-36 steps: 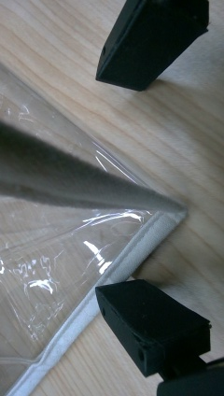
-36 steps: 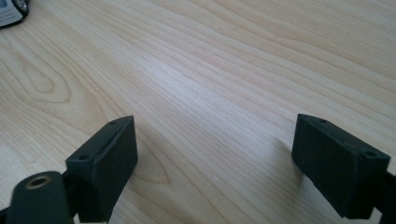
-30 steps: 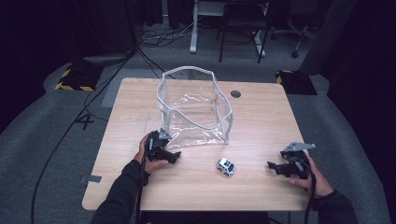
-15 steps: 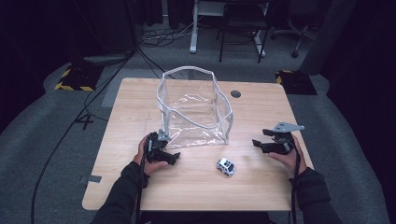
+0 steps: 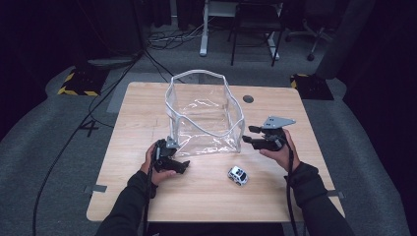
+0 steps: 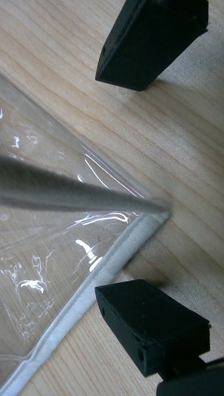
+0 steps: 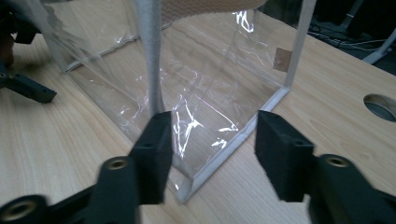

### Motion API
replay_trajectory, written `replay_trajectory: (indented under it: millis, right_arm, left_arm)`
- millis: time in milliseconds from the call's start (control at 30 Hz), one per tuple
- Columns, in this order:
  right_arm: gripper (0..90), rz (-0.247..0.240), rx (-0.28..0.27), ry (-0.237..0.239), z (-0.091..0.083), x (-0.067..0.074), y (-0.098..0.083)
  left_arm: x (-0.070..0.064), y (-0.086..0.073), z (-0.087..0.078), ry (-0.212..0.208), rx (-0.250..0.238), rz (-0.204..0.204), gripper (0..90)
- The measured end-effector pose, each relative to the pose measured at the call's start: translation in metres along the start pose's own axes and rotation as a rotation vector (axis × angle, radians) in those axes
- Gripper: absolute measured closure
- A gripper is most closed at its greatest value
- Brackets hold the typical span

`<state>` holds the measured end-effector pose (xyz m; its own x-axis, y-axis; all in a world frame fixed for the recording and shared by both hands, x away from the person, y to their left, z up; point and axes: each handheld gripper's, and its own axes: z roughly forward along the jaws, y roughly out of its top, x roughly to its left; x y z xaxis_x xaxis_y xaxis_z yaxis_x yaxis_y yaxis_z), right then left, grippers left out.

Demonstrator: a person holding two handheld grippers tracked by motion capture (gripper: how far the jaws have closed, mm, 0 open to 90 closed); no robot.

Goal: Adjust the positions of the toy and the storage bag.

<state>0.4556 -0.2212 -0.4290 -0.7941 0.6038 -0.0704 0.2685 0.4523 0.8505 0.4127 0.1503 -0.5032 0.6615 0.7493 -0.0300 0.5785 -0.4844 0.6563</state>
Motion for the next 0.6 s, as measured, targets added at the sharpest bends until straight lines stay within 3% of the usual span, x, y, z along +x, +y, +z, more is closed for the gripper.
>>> replay_trajectory:
  millis: [33, 200, 267, 300, 500, 600]
  right_arm:
    - [50.9, 0.009, -0.001, -0.017, 0.003, 0.001, 0.001]
    - [54.5, 0.062, -0.034, 0.017, 0.011, -0.002, 0.003]
    - [54.8, 0.057, -0.023, 0.011, 0.01, 0.0, 0.003]
    - [54.4, 0.025, -0.014, -0.013, 0.007, 0.004, 0.003]
    - [54.6, 0.018, -0.021, -0.019, -0.002, 0.008, 0.002]
    - [48.6, 0.056, -0.045, 0.015, -0.01, 0.009, -0.006]
  left_arm:
    - [0.001, 0.0, -0.001, 0.004, -0.001, 0.004, 2.7]
    - [0.0, 0.0, 0.0, -0.007, 0.001, -0.003, 2.7]
    - [0.0, 0.0, 0.0, -0.005, 0.0, -0.004, 2.7]
    - [0.001, 0.0, 0.0, -0.005, 0.001, 0.001, 2.7]
    - [0.0, 0.0, 0.0, -0.004, 0.001, -0.002, 2.7]
    - [0.0, 0.0, 0.0, -0.004, 0.0, 0.0, 2.8]
